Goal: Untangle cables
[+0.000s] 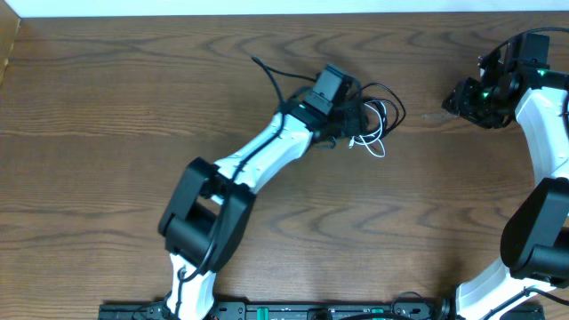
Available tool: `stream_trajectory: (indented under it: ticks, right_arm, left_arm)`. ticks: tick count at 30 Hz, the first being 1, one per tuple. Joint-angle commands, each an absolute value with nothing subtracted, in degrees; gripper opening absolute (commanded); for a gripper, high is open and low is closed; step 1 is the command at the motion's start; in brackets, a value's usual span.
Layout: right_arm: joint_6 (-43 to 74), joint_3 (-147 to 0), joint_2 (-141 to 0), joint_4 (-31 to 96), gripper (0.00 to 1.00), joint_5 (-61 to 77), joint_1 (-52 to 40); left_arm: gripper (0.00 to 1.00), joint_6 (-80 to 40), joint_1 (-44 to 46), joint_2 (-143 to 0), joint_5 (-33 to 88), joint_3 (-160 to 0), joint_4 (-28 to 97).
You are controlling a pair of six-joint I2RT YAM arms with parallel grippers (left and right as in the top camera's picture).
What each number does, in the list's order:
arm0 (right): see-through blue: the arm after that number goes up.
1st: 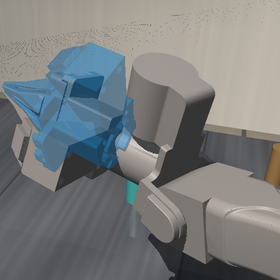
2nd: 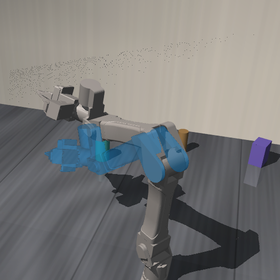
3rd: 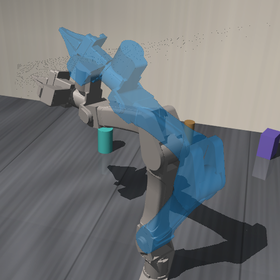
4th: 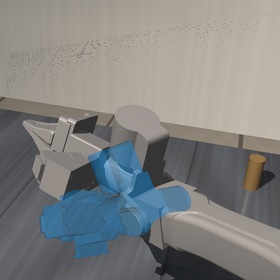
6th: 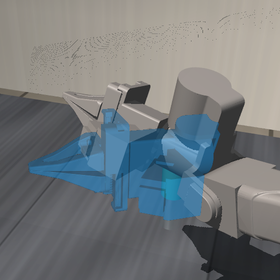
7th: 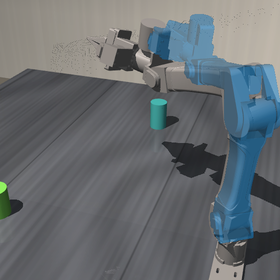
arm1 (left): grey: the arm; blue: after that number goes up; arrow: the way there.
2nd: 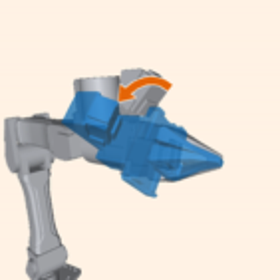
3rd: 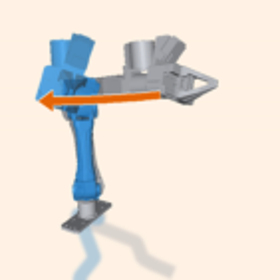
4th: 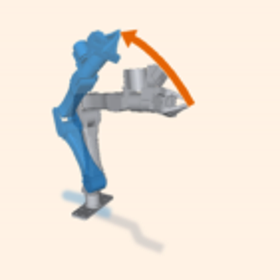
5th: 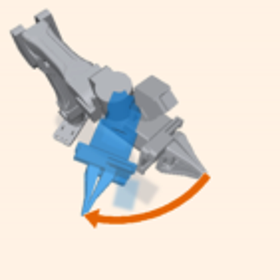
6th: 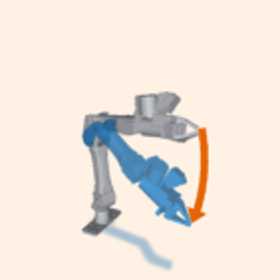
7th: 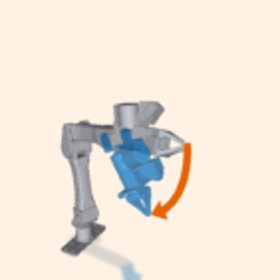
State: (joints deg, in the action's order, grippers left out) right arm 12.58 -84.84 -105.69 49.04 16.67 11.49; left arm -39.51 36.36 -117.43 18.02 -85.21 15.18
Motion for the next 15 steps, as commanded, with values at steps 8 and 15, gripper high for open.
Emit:
stream_trajectory:
  ticks: [8,15]
  right_arm:
    - [11.49,-84.95,-104.49,48.53,0.47,16.62,11.57]
    - [7.75,-84.95,-104.49,48.38,0.48,20.32,10.11]
  left_arm:
    - [0.32,-43.16,39.35,-120.95,17.26,-85.60,13.19]
    - [0.07,-36.77,39.18,-116.79,15.77,-88.14,16.21]
